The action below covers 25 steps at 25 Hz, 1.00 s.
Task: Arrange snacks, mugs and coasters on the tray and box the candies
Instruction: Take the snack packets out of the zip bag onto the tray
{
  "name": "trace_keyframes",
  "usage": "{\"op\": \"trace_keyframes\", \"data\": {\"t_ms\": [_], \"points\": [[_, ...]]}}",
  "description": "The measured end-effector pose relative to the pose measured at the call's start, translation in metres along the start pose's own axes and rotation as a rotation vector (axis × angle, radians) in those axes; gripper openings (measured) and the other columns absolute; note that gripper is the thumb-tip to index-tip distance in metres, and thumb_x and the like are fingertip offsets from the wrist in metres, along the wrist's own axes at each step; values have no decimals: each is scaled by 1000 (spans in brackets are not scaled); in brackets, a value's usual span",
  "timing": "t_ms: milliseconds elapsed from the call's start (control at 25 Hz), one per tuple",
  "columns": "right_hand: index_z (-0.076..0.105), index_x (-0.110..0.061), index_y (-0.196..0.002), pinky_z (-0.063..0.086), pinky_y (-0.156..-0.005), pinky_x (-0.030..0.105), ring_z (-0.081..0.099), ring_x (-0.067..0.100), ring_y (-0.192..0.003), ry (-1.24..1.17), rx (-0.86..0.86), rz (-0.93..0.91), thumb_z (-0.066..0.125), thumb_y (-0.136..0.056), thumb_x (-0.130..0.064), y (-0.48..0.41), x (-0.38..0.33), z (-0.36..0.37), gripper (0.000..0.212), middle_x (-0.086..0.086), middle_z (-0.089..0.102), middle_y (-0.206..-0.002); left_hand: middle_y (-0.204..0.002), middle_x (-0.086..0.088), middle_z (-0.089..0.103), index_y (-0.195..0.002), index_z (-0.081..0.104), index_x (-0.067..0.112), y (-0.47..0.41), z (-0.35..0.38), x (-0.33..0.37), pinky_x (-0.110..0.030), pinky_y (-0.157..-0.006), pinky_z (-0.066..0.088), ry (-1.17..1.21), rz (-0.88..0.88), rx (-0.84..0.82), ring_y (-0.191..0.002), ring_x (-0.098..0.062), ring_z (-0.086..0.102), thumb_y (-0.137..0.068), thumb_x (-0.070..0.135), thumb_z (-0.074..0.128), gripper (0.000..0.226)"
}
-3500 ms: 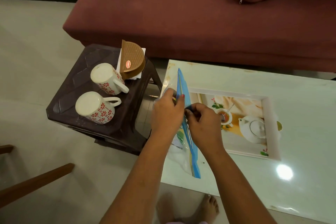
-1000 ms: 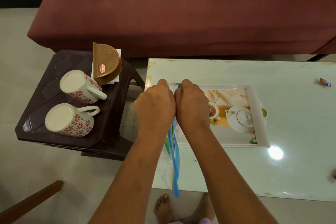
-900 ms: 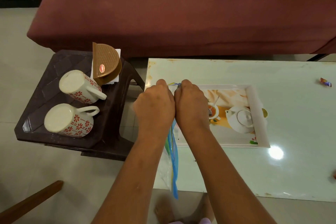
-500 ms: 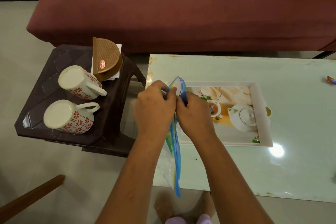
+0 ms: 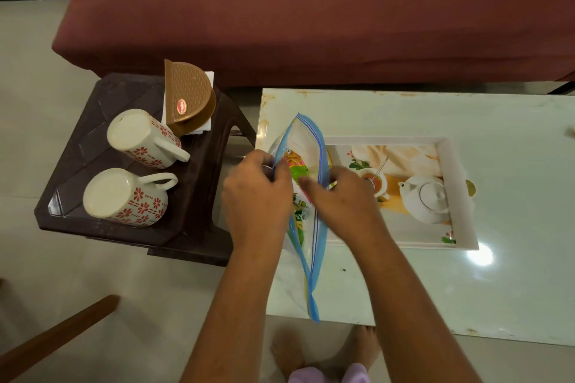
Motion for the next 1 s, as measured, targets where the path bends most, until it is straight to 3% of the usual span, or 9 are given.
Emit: {"op": "trace_keyframes", "data": {"t_ms": [120,200,280,400,520,600,720,840,1000], "points": [[56,-16,-82,53,-64,33,64,22,-74,-51,-55,11,55,-87,-36,15,7,17,21,1,63,-78,-92,5,63,-101,56,21,14,17,-16,-28,-65,51,-89,-37,-246,-83,-15,62,-84,39,63,26],[52,-18,-82,40,-55,25,55,15,-69,13,40,-28,53,-91,-30,12,6,6,15,-3,55,-72,-79,6,57,-87,53,23,24,20,-29,-22,-55,39,-216,-56,-349,-75,-17,56,-85,37,61,16],[52,-17,-81,35,-55,25,52,19,-72,40,170,-48,52,-92,-25,4,6,-15,13,-2,52,-69,-72,2,53,-77,50,20,22,8,-33,-28,-53,33,-276,-36,-272,-71,-21,50,-88,32,55,17],[55,-15,-91,44,-65,29,61,28,-81,-77,245,-18,55,-90,-32,-1,13,-35,17,4,59,-75,-74,-3,53,-77,51,16,6,-24,-28,-31,-61,35,-202,-5,-14,-72,-26,50,-90,28,53,18],[48,-23,-105,53,-50,28,66,15,-59,-285,-32,85,63,-82,-44,11,16,-9,35,5,62,-78,-79,1,55,-84,53,19,-5,-39,-24,-34,-65,47,-109,12,95,-75,-21,56,-91,29,52,12],[45,-26,-112,47,-42,20,59,5,-45,-328,-154,86,65,-83,-31,21,12,11,36,0,58,-72,-81,1,56,-88,57,17,-7,-42,-24,-34,-65,49,-94,25,123,-76,-19,56,-92,29,52,14],[42,-19,-127,51,-59,30,58,15,-62,-202,9,-38,58,-87,-13,15,5,0,43,-8,51,-68,-78,5,52,-94,60,13,-9,-49,-32,-29,-62,40,-43,-2,191,-72,-14,52,-92,26,52,15],[30,-22,-135,46,-68,30,61,25,-84,-16,138,-53,60,-87,-17,11,4,-22,56,7,63,-89,-80,6,51,-98,60,12,-12,-50,-40,-21,-55,35,-41,-8,152,-69,-9,49,-93,25,51,17],[26,-28,-129,42,-52,22,60,17,-77,277,421,-322,60,-88,-27,34,-32,-40,54,6,63,-109,-67,9,49,-86,56,14,-13,-37,-36,-19,-50,31,-41,22,12,-61,-4,48,-94,31,47,21]]}}
Point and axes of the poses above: each hand's wrist, its own y-axis away from the middle knuckle, its own z-axis out of the palm, x = y × z, the point moved 8 cm from there along -y, towards the middle knuckle
